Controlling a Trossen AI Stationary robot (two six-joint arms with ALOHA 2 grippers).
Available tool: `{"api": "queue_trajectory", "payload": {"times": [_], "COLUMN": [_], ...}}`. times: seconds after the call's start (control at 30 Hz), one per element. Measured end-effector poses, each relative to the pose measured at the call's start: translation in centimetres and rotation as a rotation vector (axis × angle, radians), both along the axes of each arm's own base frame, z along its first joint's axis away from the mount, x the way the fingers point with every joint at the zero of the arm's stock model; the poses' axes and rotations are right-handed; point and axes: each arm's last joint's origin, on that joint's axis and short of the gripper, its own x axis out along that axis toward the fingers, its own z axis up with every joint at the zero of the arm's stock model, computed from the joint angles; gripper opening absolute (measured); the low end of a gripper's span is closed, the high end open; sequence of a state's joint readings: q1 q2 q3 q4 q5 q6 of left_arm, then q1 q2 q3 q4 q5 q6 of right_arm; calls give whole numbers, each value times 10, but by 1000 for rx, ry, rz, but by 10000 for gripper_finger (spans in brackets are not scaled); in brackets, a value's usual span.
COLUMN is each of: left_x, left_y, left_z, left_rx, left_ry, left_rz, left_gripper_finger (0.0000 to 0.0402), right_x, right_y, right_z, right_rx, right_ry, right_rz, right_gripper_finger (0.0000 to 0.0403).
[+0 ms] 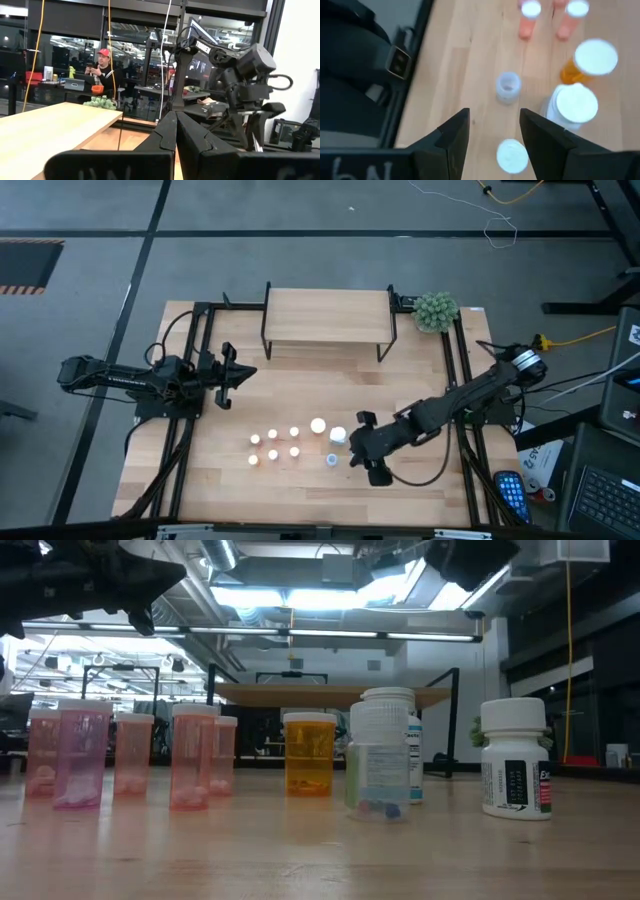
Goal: Pick and place medicine bottles onto shelf by color
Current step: Put the small white pill bottle on the shelf
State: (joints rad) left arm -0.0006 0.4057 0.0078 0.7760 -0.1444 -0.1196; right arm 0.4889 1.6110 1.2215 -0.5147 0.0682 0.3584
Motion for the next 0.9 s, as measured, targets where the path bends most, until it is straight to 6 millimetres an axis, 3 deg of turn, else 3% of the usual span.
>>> {"api": "queue_trajectory", "payload": {"times": [0.5, 0.9], "left_x": [2, 3], "left_y": [0, 0], "left_z": [-5, -8], "left_rx": [0, 0], "left_ry": [51, 88], "left_rz": [0, 0], "left_gripper_finger": [0, 0], "right_x": [13, 9], "right_y": [7, 3], "right_z": [-52, -54], "right_rx": [-79, -147], "right_ry": [181, 213], "right_rz": [-25, -21], "right_gripper_finger": [177, 177]}}
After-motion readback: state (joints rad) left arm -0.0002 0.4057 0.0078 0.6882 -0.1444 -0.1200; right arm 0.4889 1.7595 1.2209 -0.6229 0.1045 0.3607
